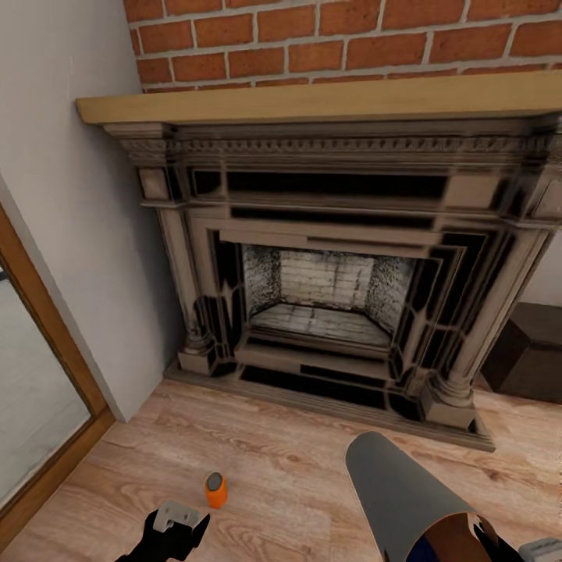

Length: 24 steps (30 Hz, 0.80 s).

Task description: Put the three can of soda from the living room inside the tash can in the kitchen.

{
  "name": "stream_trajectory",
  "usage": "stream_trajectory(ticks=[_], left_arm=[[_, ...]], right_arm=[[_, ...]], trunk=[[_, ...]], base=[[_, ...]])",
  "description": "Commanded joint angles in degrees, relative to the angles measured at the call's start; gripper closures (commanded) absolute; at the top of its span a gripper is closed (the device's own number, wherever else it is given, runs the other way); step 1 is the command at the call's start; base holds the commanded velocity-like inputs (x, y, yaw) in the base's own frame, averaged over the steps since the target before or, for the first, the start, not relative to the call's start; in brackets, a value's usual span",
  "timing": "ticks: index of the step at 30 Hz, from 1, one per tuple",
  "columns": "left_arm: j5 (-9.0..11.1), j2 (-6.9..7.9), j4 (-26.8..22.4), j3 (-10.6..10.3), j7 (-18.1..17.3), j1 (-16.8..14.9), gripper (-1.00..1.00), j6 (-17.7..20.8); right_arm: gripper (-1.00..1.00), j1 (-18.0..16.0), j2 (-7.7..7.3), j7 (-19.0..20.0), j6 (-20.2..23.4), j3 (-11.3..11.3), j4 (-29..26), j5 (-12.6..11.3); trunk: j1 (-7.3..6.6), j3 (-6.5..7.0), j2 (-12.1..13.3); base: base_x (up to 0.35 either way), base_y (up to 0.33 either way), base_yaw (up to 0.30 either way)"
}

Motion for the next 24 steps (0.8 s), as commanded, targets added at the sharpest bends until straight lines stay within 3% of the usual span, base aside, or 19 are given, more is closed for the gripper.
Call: stream_trajectory(ticks=[1,8,10,11,13,14,15,16,17,19,22,24], left_arm=[[0.0,0.00,0.0,0.0,0.0,0.0,-1.00,0.0],[0.0,-0.01,0.0,-0.1,-0.3,-0.3,-1.00,0.8],[0.2,-0.01,-0.2,-0.1,-0.2,-0.6,-1.00,2.5],[0.3,-0.01,-0.4,0.1,-0.1,-1.2,-1.00,5.2],[0.4,-0.06,-0.3,0.4,0.1,-3.7,-1.00,11.1],[0.6,-0.09,0.4,1.0,0.4,-9.5,-1.00,19.9],[0.9,-0.09,1.8,1.6,0.6,-12.0,-1.00,22.1],[1.1,-0.09,2.9,2.3,0.7,-13.4,-1.00,23.0],[2.0,-0.11,8.3,6.0,1.1,-17.3,-1.00,24.6],[2.8,-0.29,17.0,10.3,1.2,-21.3,-1.00,24.8],[2.8,-1.92,23.7,12.3,1.3,-23.9,-1.00,22.7],[2.7,-2.61,25.1,12.6,1.3,-24.4,-1.00,22.1]], right_arm=[[1.00,0.0,0.01,0.3,0.1,0.0,-0.1,-0.4],[1.00,0.0,0.04,0.2,0.0,0.1,0.0,-0.3],[1.00,0.0,0.08,0.1,0.0,0.1,0.0,-0.3],[1.00,-0.1,0.09,0.0,0.0,0.2,0.0,-0.3],[1.00,-0.1,0.10,0.0,0.0,0.2,0.0,-0.2],[1.00,-0.1,0.11,0.0,0.0,0.4,0.0,0.0],[1.00,-0.1,0.11,0.0,0.0,0.4,-0.1,0.1],[1.00,-0.1,0.13,0.0,0.0,0.5,-0.1,0.1],[1.00,-0.1,0.17,0.1,0.0,0.6,-0.1,0.3],[1.00,-0.1,0.19,0.1,0.0,0.6,-0.2,0.4],[1.00,-0.1,0.21,0.1,0.0,0.7,-0.3,0.4],[1.00,-0.1,0.31,0.1,0.1,0.9,-0.4,0.4]], trunk=[[0.00,0.07,0.0],[0.00,0.45,0.0],[0.00,0.50,0.0],[0.00,0.52,0.0],[0.00,0.54,0.0],[0.00,0.54,0.0],[0.00,0.54,0.0],[0.00,0.54,0.0],[0.00,0.54,0.0],[0.00,0.54,0.0],[0.00,0.54,0.0],[0.00,0.54,0.0]], base=[[0.234,-0.202,-0.191],[0.263,-0.153,-0.149],[0.302,-0.055,-0.068],[0.299,-0.032,-0.039],[0.255,-0.018,-0.022],[0.175,-0.005,-0.006],[0.153,-0.003,-0.004],[0.132,-0.003,-0.003],[0.068,-0.001,-0.002],[0.035,-0.001,-0.001],[0.015,0.000,0.000],[0.007,0.000,0.000]])
